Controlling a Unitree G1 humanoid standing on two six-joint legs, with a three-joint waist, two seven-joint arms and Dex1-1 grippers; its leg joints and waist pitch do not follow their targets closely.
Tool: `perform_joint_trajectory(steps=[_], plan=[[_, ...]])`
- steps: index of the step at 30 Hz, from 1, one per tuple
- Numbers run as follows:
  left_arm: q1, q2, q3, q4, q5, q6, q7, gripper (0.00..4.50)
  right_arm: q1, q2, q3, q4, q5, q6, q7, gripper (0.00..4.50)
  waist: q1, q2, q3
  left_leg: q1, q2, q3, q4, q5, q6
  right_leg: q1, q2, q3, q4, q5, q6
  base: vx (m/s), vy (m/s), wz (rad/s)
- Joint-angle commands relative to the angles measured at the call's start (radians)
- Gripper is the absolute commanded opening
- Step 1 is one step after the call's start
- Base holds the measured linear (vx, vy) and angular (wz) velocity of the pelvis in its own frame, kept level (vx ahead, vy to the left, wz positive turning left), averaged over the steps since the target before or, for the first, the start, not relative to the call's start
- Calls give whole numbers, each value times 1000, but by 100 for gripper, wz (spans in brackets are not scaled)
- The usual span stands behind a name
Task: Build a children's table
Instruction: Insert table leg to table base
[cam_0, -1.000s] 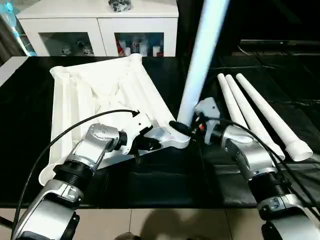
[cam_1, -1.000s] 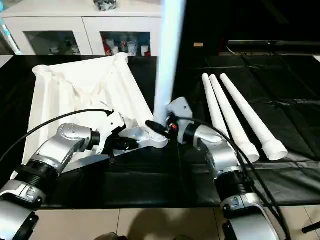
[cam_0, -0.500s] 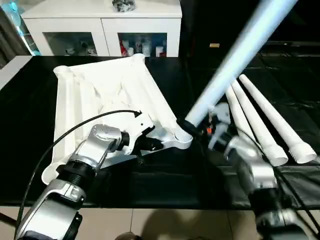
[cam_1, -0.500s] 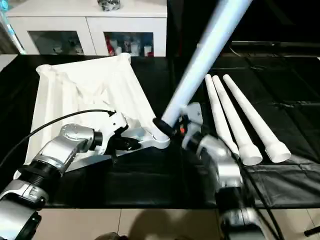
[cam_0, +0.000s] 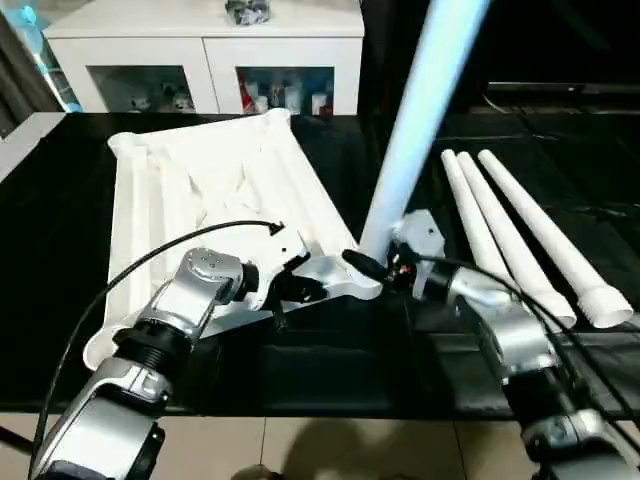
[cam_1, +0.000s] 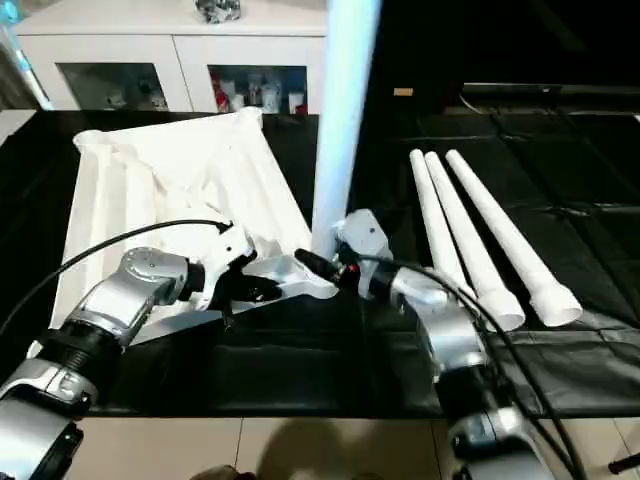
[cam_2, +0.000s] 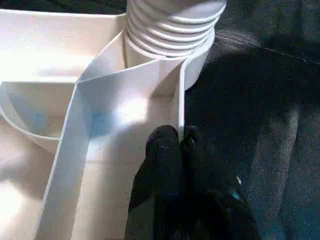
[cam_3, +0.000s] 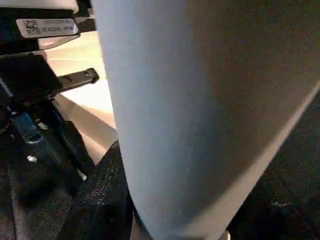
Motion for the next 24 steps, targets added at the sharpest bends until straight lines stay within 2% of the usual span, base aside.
perform_joint_trajectory(steps=[1,4,8,9,12,14,16,24], plan=[[-16,17,4,-38,0,-14,-17,0,15,11,43,81,-10,29,51,194,3,-11,-60,18,76,-32,-76,-289,36,40,-101,50,-90,-348,-216,0,0,0],[-12,31,-1,-58,-5,-22,-55,0,-3,2,34,110,2,18,91,194,0,-11,-63,16,78,-32,-76,-271,40,42,-101,50,-85,-307,-224,0,0,0],[-12,35,-13,-62,2,-29,-74,0,-5,-14,67,122,-24,-10,145,194,3,-7,-64,17,78,-29,-74,-253,52,42,-98,49,-81,-257,-241,0,0,0],[-12,35,-16,-62,3,-30,-77,0,-4,-15,74,122,-28,-14,153,194,5,-4,-63,18,78,-29,-74,-256,53,41,-98,49,-82,-258,-244,0,0,0],[-11,34,-25,-62,7,-36,-85,0,-3,-17,85,121,-32,-23,171,194,6,-7,-62,18,78,-29,-75,-266,48,42,-99,49,-83,-275,-242,0,0,0],[-8,35,-36,-67,11,-43,-105,0,-3,-17,96,129,-33,-38,205,194,6,-3,-61,20,78,-30,-76,-285,42,41,-99,49,-85,-298,-240,0,0,0],[-8,38,-45,-68,15,-48,-120,0,-1,-19,101,132,-37,-47,217,194,7,-4,-62,19,79,-30,-77,-282,40,42,-99,50,-84,-290,-239,0,0,0],[-23,36,-54,-33,27,-67,-128,0,3,-9,93,143,-37,-53,224,194,8,-3,-61,22,80,-31,-80,-307,31,39,-98,49,-85,-309,-240,0,0,0]])
